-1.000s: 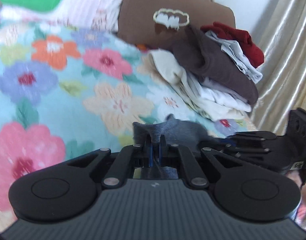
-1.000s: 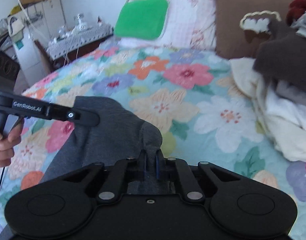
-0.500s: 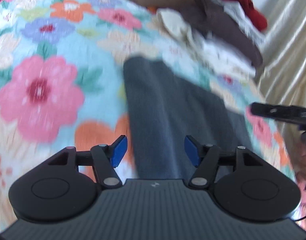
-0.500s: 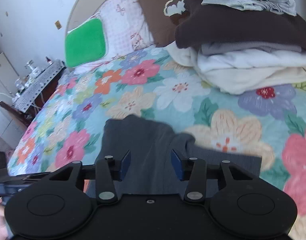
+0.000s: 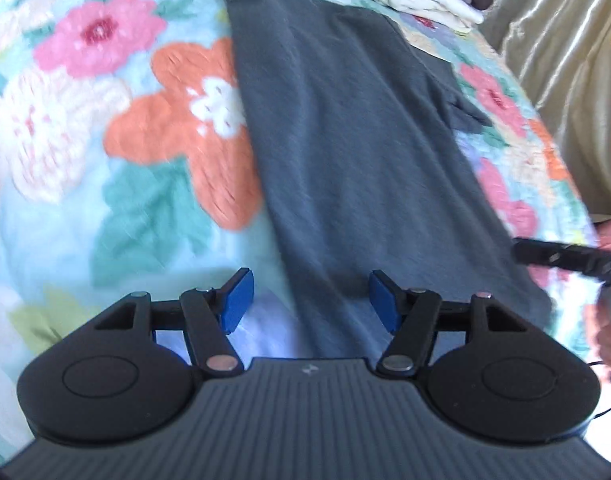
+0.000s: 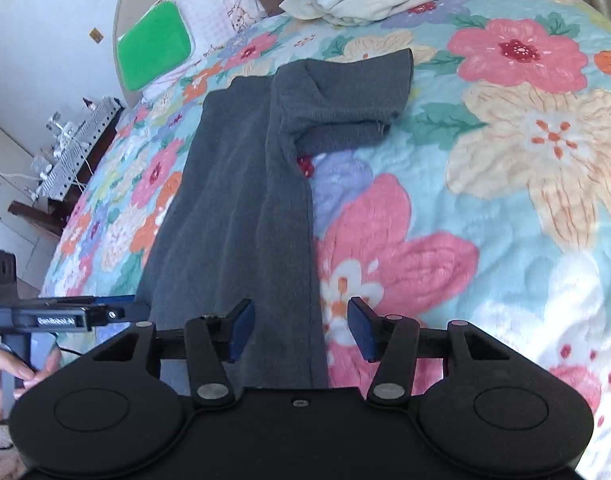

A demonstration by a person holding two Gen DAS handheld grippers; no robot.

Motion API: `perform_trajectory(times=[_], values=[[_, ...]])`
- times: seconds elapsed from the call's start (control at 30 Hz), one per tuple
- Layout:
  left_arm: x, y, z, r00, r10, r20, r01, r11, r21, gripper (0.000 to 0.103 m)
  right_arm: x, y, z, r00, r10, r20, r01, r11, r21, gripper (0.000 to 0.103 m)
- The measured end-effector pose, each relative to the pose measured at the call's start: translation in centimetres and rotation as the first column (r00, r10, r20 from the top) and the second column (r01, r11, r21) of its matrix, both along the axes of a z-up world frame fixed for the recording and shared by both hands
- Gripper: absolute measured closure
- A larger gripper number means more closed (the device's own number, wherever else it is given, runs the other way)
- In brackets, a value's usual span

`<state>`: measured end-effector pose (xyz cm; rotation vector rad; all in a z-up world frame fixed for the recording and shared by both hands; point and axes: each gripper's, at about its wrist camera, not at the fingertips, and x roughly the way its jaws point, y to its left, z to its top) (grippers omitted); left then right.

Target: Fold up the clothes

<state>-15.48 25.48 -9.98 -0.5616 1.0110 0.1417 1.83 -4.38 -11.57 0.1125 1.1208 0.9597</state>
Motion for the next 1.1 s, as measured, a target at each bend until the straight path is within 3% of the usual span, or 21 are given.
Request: perform_trajectory(times=[0.07,0.1,0.17,0.27,0.3,0.33,0.4,0.47,0.5,0.6,0.7,0.83,0.9,1.0,1.1], values=[[-0.9,-0.9,-0.4,1.0,-0.022,0.004,0.023,0.997,-0.075,0.04,-0.6,-0.5,-0.3,0.998,0.03,-0.053,-0.028,0.999,0.025,0.046],[-1.4,-1.5,-0.7,0.999,-0.036,0.006,0.037,0.994,-0.104,0.035,-0.8,-0.8,-0.6,0.994,0.051,-0.098,-0.047,0.998,0.044,0.045],[-2.4,-2.6,-1.4,0.999,-0.029,0.017,0.031,0.995,-0.091,0.033,-1.1,-1.1,-1.3,0.977,0.108,-0.184,-0.095,0.993,0.076,0.043],[-3.3,-3.5,-1.4,0.999,-0.01,0.047,0.016,0.993,-0.121,0.037,-1.7,-1.4,-1.5,0.978,0.107,-0.181,-0.09,0.991,0.099,0.045],[-3.6,-3.4,-1.4,0.997,-0.003,0.083,0.018,0.984,-0.176,0.08,-2.0,-1.4,-1.4,0.986,0.083,-0.144,-0.066,0.991,0.12,0.085],[-3.8,-3.3,-1.5,0.993,0.005,0.119,0.022,0.974,-0.226,0.101,-2.4,-1.4,-1.1,0.991,0.073,-0.115,-0.056,0.988,0.144,0.088],[-4.4,-2.8,-0.7,0.983,0.033,0.182,0.013,0.969,-0.246,0.099,-3.3,-1.0,0.0,0.996,0.072,-0.051,-0.062,0.981,0.181,0.089],[-5.2,-2.6,1.2,0.972,0.051,0.229,-0.009,0.983,-0.181,0.099,-4.2,-0.9,1.7,0.993,0.12,0.002,-0.117,0.966,0.23,0.089],[-5.6,-2.4,2.1,0.966,0.06,0.252,-0.022,0.988,-0.152,0.099,-4.3,-1.0,2.4,0.991,0.133,-0.013,-0.125,0.958,0.259,0.089],[-7.0,-1.3,3.8,0.957,0.116,0.267,-0.077,0.985,-0.153,0.099,-3.6,-1.2,2.9,0.982,0.13,-0.137,-0.082,0.946,0.314,0.088],[-7.6,-1.4,3.3,0.981,0.087,0.175,-0.071,0.993,-0.096,0.098,-3.2,-0.9,2.1,0.968,0.174,-0.18,-0.106,0.936,0.337,0.088],[-6.8,-2.0,-0.6,0.997,0.073,0.008,-0.072,0.997,-0.036,0.098,-4.9,1.7,-0.8,0.962,0.22,-0.163,-0.195,0.968,0.157,0.088],[-6.4,-2.3,-0.7,0.998,0.067,-0.006,-0.067,0.998,-0.015,0.098,-6.0,2.6,-1.7,0.964,0.231,-0.133,-0.221,0.972,0.085,0.088],[-6.3,-2.6,0.4,0.999,0.034,-0.021,-0.033,0.999,0.034,0.093,-5.9,2.3,-1.1,0.964,0.238,-0.12,-0.229,0.97,0.082,0.087],[-6.5,-2.4,2.1,0.999,0.036,-0.028,-0.033,0.996,0.088,0.089,-5.1,1.3,-0.2,0.969,0.215,-0.121,-0.206,0.975,0.078,0.078]])
